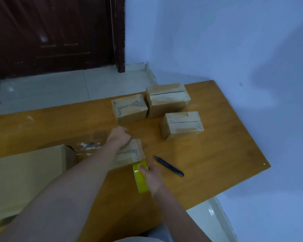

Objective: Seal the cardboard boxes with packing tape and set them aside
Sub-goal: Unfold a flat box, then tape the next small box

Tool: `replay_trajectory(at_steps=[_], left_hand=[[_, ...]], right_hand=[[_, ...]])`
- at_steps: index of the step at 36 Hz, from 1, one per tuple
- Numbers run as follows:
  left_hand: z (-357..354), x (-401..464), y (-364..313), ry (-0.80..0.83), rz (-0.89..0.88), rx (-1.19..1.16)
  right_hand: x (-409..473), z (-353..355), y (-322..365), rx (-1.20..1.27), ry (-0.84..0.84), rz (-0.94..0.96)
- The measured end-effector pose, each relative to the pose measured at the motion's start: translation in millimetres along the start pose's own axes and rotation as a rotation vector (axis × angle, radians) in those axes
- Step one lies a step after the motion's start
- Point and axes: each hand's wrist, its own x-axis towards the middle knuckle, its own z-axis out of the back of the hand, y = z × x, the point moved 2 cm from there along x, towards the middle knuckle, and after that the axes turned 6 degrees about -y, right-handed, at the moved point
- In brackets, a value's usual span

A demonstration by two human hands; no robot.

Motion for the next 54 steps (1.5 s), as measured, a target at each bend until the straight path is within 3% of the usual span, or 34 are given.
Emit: replay_trajectory(at_steps=[3, 5, 7, 11, 16, 18, 25, 36, 39, 41, 45, 50, 53, 54], left_hand=[[7.9, -17.2, -3.8, -0.302, -0.262, -0.133], [13.6, -33.3, -4.8, -0.429, -0.471, -0.067], [10.6, -48.6, 1.5, -0.471, -0.594, 0.059], [-8.3, -76.0, 28.3, -0.391, -0.683, 0.219], [-17.0, -96.4, 45.9, -0.231, -0.625, 0.378], [-18.3, -100.5, 45.4, -0.141, -0.559, 0.442], [-25.9, -103.9, 42.1, -0.055, -0.489, 0.673], [-27.6, -106.0, 42.3, -0.032, -0.452, 0.646], [-25.1, -105.7, 41.9, -0.011, -0.458, 0.654], [-23.5, -105.8, 42.1, 0.001, -0.458, 0.662], [-23.0, -106.7, 41.4, 0.003, -0.452, 0.638], [-23.1, -105.4, 42.3, 0.006, -0.49, 0.586], [-21.2, -104.4, 41.0, 0.019, -0.503, 0.594], [-20.7, -103.9, 41.0, 0.017, -0.501, 0.597]], right_hand=[[-2.5, -3.7, -0.7, 0.026, 0.012, -0.006], [-5.1, -8.9, -0.4, 0.024, -0.004, 0.017], [-6.8, -13.5, -1.2, 0.009, -0.033, 0.055], [-12.4, -14.4, 0.5, 0.036, -0.068, 0.102], [-14.0, -14.3, -8.4, -0.029, -0.027, 0.176], [-12.8, -13.3, -12.7, -0.094, -0.077, 0.198], [-15.0, -17.2, -24.5, -0.479, -0.291, 0.122], [-9.1, -4.5, -24.1, -0.31, -0.107, 0.104], [11.3, 17.4, -27.4, -0.581, -0.356, 0.23], [27.8, 35.2, -30.5, -0.808, -0.481, 0.216], [54.0, 60.9, -49.7, -1.023, -0.458, 0.25], [63.2, 76.5, -62.6, -1.057, -0.445, 0.492], [54.0, 83.2, -52.5, -0.914, -0.425, 0.581], [47.9, 83.5, -44.5, -0.873, -0.436, 0.705]])
